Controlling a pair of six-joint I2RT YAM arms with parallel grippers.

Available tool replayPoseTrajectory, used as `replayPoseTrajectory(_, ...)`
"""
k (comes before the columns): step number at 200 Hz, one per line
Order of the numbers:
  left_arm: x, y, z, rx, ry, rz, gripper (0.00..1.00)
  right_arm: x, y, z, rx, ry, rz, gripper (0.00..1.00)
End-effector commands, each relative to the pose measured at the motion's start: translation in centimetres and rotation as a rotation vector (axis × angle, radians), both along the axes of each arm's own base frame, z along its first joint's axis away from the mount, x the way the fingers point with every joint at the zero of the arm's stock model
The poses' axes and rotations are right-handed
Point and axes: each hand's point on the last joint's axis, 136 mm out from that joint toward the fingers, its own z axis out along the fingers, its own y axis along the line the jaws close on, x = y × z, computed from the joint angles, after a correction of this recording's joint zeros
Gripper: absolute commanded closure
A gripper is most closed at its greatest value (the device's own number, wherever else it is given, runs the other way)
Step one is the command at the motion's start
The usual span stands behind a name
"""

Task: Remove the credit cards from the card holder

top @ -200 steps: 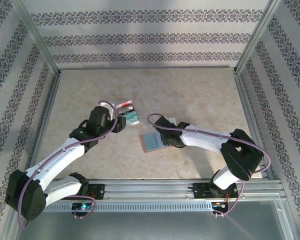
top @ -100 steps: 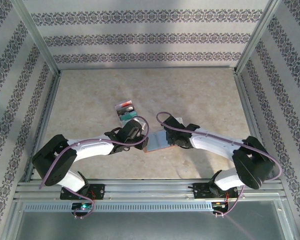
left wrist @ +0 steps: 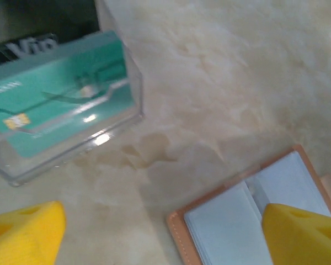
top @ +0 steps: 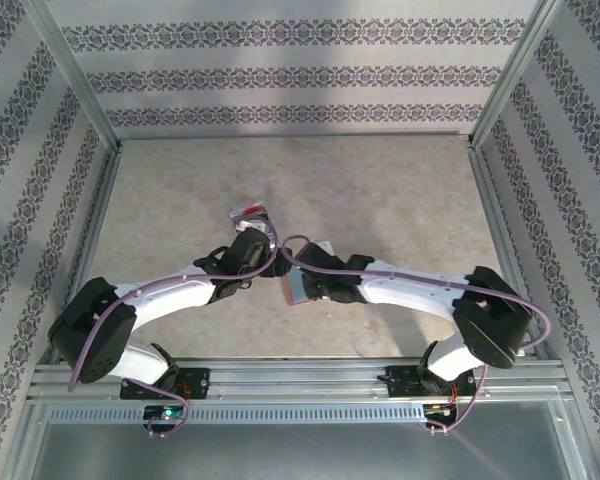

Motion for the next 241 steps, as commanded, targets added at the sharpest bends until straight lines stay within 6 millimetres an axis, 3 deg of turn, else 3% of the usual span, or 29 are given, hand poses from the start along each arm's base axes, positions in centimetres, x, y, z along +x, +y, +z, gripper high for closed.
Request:
replayPoseTrajectory(1, -0.1, 3.2, -0.5, 0.032, 0.022, 0.102, 0.00, 0.3, 2.5, -0.2, 0.007, 0.007, 0.030, 0.60)
replayPoseTrajectory(39, -0.4, 4.7, -0.8, 0.059, 0.025, 0.137, 0.01, 0.6, 4.2, -2.1, -0.023, 0.046, 0.066, 0.53)
replayPoseTrajectory(68, -0.6, 4.9, -1.2, 0.059, 0.031, 0.139, 0.01, 0.6, 4.0, -3.4, -0.062, 0.068, 0.072, 0.42)
replayPoseTrajectory(95, -0.6, 4.7, -1.4, 0.053, 0.036, 0.132, 0.01, 0.2, 3.4, -5.0, -0.095, 0.103, 0.062, 0.42)
replayPoseTrajectory(116, -0.6, 4.5, -1.5, 0.049, 0.038, 0.124, 0.01, 0.0, 2.7, -6.0, -0.111, 0.122, 0.040, 0.53)
replayPoseTrajectory(139, -0.6, 4.5, -1.3, 0.051, 0.035, 0.118, 0.01, -0.1, 2.8, -6.4, -0.076, 0.137, 0.035, 0.57)
replayPoseTrajectory(241, -0.9, 4.6, -1.0, 0.064, 0.038, 0.101, 0.01, 0.7, 3.1, -4.5, 0.073, 0.132, 0.019, 0.76)
